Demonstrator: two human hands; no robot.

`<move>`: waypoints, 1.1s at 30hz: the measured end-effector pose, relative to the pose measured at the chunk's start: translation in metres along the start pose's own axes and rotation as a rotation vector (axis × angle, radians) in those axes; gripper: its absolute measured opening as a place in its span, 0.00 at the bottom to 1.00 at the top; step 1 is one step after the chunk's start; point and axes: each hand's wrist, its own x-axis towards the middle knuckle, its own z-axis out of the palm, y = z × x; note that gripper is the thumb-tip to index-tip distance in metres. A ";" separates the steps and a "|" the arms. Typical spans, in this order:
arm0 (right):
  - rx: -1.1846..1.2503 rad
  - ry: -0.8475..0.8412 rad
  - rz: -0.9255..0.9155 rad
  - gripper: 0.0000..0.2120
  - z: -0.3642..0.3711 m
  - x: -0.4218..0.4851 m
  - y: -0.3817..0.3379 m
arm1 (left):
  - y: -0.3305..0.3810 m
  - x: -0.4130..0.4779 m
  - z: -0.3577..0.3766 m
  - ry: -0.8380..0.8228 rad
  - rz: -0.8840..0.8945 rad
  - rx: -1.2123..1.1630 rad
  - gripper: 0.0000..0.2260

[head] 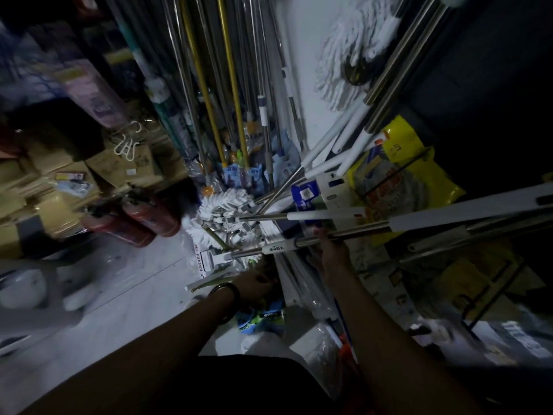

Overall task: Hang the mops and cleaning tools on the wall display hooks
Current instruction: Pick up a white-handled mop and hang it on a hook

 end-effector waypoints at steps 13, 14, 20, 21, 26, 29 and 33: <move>-0.295 -0.138 -0.025 0.11 0.116 -0.079 0.107 | -0.075 -0.034 -0.088 -0.005 -0.097 -0.178 0.13; -0.319 -0.099 -0.049 0.15 0.127 -0.083 0.114 | -0.085 -0.037 -0.095 0.002 -0.106 -0.210 0.12; -0.295 0.015 -0.078 0.20 0.186 -0.107 0.143 | -0.136 -0.050 -0.143 0.016 -0.118 -0.365 0.10; -0.285 0.014 -0.061 0.20 0.195 -0.106 0.152 | -0.141 -0.055 -0.153 0.033 -0.113 -0.409 0.09; -0.417 -0.020 -0.129 0.14 0.236 -0.114 0.176 | -0.173 -0.068 -0.201 -0.037 -0.150 -0.487 0.11; -0.460 -0.060 -0.204 0.12 0.257 -0.127 0.169 | -0.193 -0.065 -0.212 -0.046 -0.174 -0.560 0.13; -0.264 -0.067 -0.135 0.13 0.270 -0.152 0.142 | -0.207 -0.059 -0.215 -0.032 -0.184 -0.744 0.08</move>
